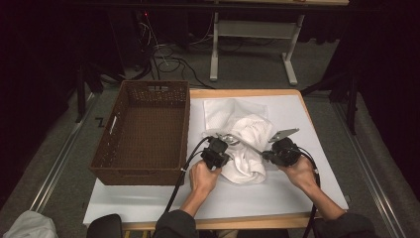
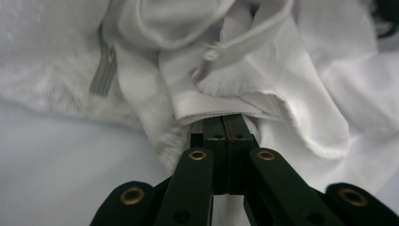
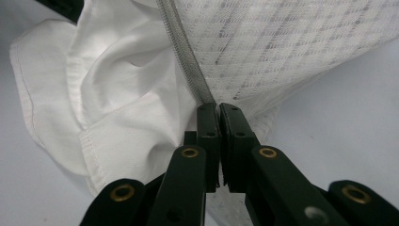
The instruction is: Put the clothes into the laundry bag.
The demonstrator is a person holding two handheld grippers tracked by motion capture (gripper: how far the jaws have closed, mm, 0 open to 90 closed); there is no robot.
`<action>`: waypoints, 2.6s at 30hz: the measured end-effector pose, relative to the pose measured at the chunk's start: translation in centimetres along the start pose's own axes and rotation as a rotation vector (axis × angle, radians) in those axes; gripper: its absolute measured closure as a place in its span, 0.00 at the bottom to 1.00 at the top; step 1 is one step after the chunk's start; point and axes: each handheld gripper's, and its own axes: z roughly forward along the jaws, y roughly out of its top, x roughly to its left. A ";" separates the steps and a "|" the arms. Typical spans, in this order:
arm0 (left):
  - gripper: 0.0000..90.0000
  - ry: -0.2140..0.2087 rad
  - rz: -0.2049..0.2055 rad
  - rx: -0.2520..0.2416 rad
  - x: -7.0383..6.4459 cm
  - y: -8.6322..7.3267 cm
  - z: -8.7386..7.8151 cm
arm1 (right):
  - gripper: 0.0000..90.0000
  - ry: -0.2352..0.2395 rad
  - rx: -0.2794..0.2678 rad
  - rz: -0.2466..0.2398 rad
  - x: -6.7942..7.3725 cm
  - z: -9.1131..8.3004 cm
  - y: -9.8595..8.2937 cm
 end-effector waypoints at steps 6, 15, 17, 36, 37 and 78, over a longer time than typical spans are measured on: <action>1.00 -0.035 0.001 -0.085 -0.4 2.5 0.7 | 0.98 0.006 0.000 -0.006 0.1 -0.3 -0.1; 1.00 0.054 -0.020 -0.064 0.1 4.4 4.7 | 0.98 0.026 0.018 -0.007 0.0 -0.4 -0.6; 1.00 0.079 -0.014 -0.032 0.3 4.4 5.5 | 0.98 0.026 0.032 -0.016 0.1 -0.1 -0.6; 0.71 0.107 -0.024 0.021 1.9 1.8 0.5 | 0.81 0.010 -0.082 -0.015 1.5 -1.9 0.7; 0.70 0.113 -0.025 0.026 2.0 1.7 0.5 | 0.81 0.017 -0.083 -0.029 1.9 -1.9 0.9; 1.00 0.203 -0.054 0.098 3.8 2.5 3.6 | 1.00 -0.040 0.062 -0.064 2.7 3.2 1.9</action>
